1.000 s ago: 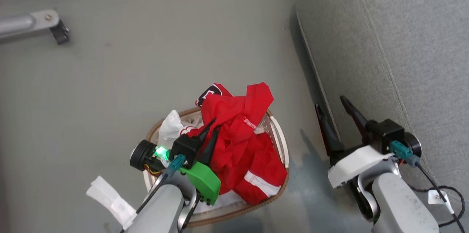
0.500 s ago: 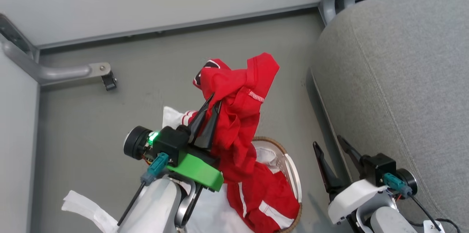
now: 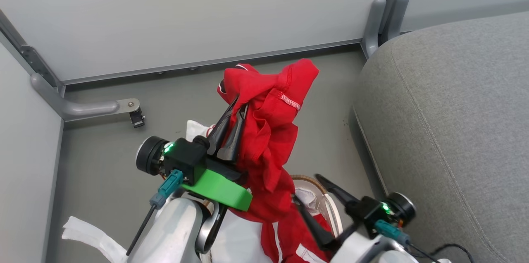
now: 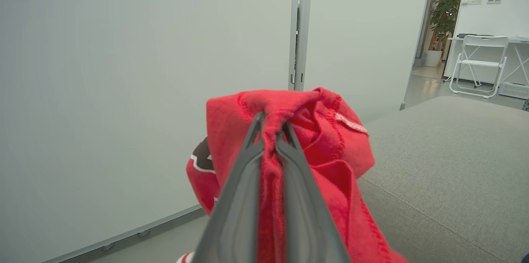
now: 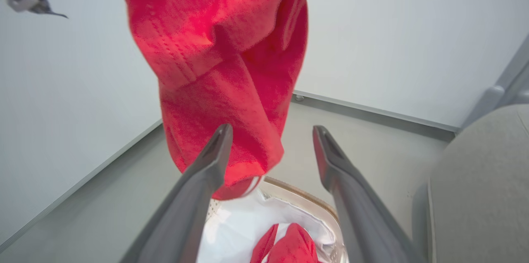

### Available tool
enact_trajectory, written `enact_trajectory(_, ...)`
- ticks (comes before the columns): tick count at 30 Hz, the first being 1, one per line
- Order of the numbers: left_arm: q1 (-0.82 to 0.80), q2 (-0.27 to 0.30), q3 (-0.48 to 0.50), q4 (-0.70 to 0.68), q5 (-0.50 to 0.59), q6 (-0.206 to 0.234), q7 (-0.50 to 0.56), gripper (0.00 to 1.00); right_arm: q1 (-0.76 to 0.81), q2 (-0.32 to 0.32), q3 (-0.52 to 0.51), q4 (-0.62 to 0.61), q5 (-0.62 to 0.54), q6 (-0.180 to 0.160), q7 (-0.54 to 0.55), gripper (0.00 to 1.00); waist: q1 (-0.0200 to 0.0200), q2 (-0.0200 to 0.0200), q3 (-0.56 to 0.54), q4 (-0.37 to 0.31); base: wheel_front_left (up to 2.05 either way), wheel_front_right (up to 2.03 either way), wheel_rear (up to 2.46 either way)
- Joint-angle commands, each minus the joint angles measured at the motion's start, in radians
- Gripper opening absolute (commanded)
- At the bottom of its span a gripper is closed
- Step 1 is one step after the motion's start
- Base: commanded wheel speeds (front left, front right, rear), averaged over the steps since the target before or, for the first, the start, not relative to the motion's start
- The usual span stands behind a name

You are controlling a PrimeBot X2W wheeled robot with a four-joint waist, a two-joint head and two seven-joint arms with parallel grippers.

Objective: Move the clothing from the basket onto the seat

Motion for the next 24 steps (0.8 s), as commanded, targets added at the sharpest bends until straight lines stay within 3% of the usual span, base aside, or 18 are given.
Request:
enact_trajectory(1,0.006,0.002,-0.001,0.001,-0.008,0.005,-0.004,0.00,-0.024,-0.010,0.036,-0.026,-0.005,-0.001,-0.005,1.00,0.0001,0.0070,0.001,0.003,0.00,0.00,0.00)
enact_trajectory(9,0.008,0.002,-0.039,0.011,-0.025,0.011,-0.004,0.00,-0.110,-0.001,0.160,-0.112,-0.021,-0.001,-0.005,1.00,0.0001,0.0070,-0.001,0.036,0.00,0.00,0.00)
enact_trajectory(22,-0.008,0.002,-0.199,-0.008,-0.091,0.009,-0.004,0.00,-0.184,0.068,0.091,0.092,-0.088,-0.001,-0.005,0.97,0.0001,0.0070,-0.013,0.108,0.00,0.00,0.00)
enact_trajectory(23,-0.009,0.002,-0.206,-0.009,-0.092,0.010,-0.004,0.00,-0.186,0.068,0.090,0.104,-0.081,-0.001,-0.005,0.31,0.0001,0.0070,-0.013,0.111,0.00,0.00,0.00)
enact_trajectory(24,-0.008,0.002,-0.213,-0.009,-0.093,0.011,-0.004,0.00,-0.189,0.071,0.088,0.110,-0.067,-0.001,-0.005,0.00,0.0001,0.0070,-0.013,0.114,0.00,0.00,0.00)
